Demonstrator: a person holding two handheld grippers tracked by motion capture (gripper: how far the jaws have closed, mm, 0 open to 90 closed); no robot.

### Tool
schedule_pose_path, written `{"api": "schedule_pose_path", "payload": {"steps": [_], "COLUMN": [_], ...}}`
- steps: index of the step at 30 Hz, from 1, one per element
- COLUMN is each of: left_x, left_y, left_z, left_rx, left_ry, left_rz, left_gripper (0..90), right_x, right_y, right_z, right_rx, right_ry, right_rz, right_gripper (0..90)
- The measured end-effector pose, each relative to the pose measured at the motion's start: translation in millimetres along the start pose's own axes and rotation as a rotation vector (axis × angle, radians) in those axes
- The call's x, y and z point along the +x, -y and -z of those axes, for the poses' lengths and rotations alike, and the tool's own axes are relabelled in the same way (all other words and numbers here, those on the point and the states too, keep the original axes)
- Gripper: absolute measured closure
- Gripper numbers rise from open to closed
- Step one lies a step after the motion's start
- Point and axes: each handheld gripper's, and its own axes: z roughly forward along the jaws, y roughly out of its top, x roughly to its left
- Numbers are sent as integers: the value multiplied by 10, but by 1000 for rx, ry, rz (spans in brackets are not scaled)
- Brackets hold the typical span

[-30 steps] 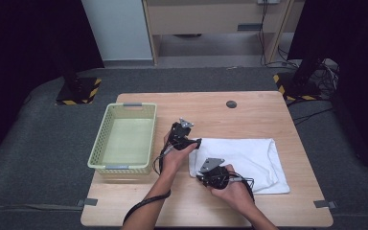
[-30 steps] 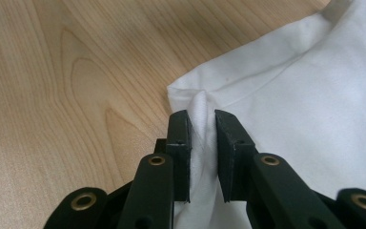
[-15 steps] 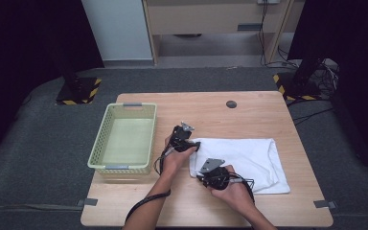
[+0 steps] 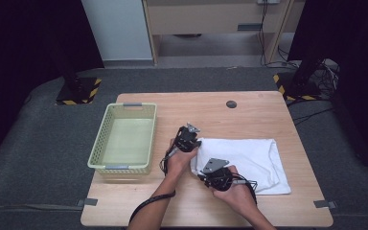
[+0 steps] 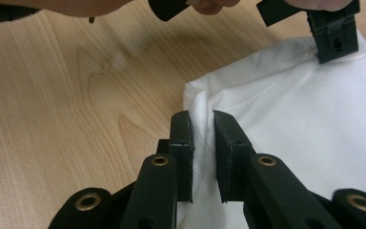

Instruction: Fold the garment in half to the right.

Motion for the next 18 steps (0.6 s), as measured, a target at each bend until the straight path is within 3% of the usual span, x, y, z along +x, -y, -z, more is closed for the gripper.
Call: {"api": "schedule_pose_path", "payload": {"steps": [10,18], "left_x": [-161,-149], "left_y": [-245,-273], "left_z": [341,420], "left_rx": [-30,-30], "left_ry": [-5,2], "left_rz": [-36,-31], "left_gripper": [809,811], "right_x": [45,60], "right_y": [-61,-102], "right_z": [295,350], "right_rx": [-43,-54], "right_ry": [23,15], "right_rz": [-26,-49], "right_gripper": [791,791]}}
